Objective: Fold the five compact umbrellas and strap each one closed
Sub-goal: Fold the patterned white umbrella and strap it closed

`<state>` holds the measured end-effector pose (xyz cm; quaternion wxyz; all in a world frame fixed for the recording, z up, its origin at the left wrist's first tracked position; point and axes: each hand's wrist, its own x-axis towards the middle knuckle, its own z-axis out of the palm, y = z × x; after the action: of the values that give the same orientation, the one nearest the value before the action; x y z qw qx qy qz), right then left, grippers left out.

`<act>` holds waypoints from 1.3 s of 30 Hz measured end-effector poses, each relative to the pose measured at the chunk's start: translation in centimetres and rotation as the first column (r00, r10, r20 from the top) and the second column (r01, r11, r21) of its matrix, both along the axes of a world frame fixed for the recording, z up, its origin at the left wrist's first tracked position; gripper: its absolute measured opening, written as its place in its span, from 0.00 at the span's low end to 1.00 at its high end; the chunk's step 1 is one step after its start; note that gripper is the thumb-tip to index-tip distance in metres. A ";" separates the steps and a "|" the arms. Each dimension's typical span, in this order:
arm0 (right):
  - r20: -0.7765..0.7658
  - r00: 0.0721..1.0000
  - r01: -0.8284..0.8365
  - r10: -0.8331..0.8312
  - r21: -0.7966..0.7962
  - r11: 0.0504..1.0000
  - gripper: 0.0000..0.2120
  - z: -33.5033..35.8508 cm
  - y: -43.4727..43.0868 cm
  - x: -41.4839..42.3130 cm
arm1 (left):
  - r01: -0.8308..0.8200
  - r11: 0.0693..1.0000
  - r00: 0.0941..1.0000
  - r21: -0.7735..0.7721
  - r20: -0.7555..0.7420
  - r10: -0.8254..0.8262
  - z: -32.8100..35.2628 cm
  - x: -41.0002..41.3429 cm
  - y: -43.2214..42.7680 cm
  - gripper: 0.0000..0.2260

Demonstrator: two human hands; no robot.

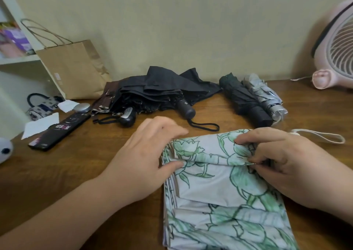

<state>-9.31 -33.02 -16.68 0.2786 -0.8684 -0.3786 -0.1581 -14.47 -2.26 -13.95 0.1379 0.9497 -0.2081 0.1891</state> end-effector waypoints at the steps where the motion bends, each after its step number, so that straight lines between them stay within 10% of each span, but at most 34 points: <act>1: -0.001 1.000 0.002 -0.002 -0.007 1.000 0.14 0.0 0.0 0.0 | 0.054 0.997 0.998 0.056 0.026 -0.055 0.4 0.4 0.1 0.17; 12: 0.047 0.999 -0.013 0.019 -0.122 0.992 0.11 0.5 0.1 -0.5 | 0.373 0.916 0.898 0.146 0.191 -0.396 -3.0 1.6 2.7 0.08; 22: 0.226 0.972 0.026 0.061 -0.362 0.932 0.08 1.5 1.2 -1.3 | 0.008 0.999 0.991 0.035 -0.135 -0.003 2.2 2.9 -3.7 0.19; 28: 0.218 0.975 0.066 0.034 -0.433 0.899 0.08 1.4 1.0 -1.5 | 0.191 0.927 0.888 0.323 -0.460 -0.022 0.9 5.6 -7.5 0.41; 34: -0.118 0.991 0.027 -0.065 -0.294 0.955 0.12 5.6 -1.1 -0.9 | 0.163 0.907 0.944 0.387 -0.329 -0.030 -0.1 5.1 -7.3 0.41; 39: -0.273 0.865 0.078 -0.421 -0.756 0.649 0.35 9.8 0.1 2.0 | 0.144 0.936 0.919 0.320 -0.395 -0.006 0.3 5.9 -7.3 0.40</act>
<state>-7.30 -32.87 -6.88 -0.0365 -0.9634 -0.2125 0.1596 -8.56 -9.59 -13.61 0.0159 0.9687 -0.2433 -0.0471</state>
